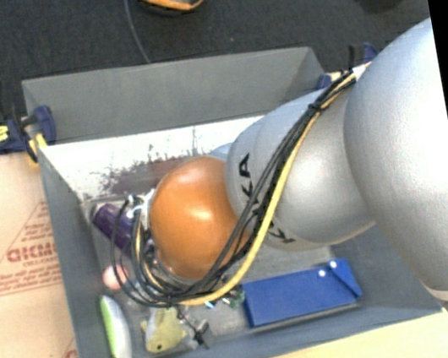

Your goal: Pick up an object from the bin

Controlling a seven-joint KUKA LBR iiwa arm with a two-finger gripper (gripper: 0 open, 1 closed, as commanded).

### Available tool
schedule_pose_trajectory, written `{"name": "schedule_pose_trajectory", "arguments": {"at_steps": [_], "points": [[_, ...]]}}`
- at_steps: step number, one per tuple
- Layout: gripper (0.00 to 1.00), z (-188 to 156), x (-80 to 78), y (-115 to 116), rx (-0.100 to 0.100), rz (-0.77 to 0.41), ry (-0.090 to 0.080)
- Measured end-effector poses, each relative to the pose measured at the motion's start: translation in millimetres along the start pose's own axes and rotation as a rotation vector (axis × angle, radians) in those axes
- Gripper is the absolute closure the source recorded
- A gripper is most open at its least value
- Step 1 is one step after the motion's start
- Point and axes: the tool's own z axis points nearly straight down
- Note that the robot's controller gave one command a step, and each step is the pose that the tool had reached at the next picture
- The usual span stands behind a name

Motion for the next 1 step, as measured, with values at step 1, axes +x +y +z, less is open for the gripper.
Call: {"name": "schedule_pose_trajectory", "arguments": {"at_steps": [1], "points": [[0.00, 45.0, -10.5, -7.6, 0.006, -0.432, -0.005]]}}
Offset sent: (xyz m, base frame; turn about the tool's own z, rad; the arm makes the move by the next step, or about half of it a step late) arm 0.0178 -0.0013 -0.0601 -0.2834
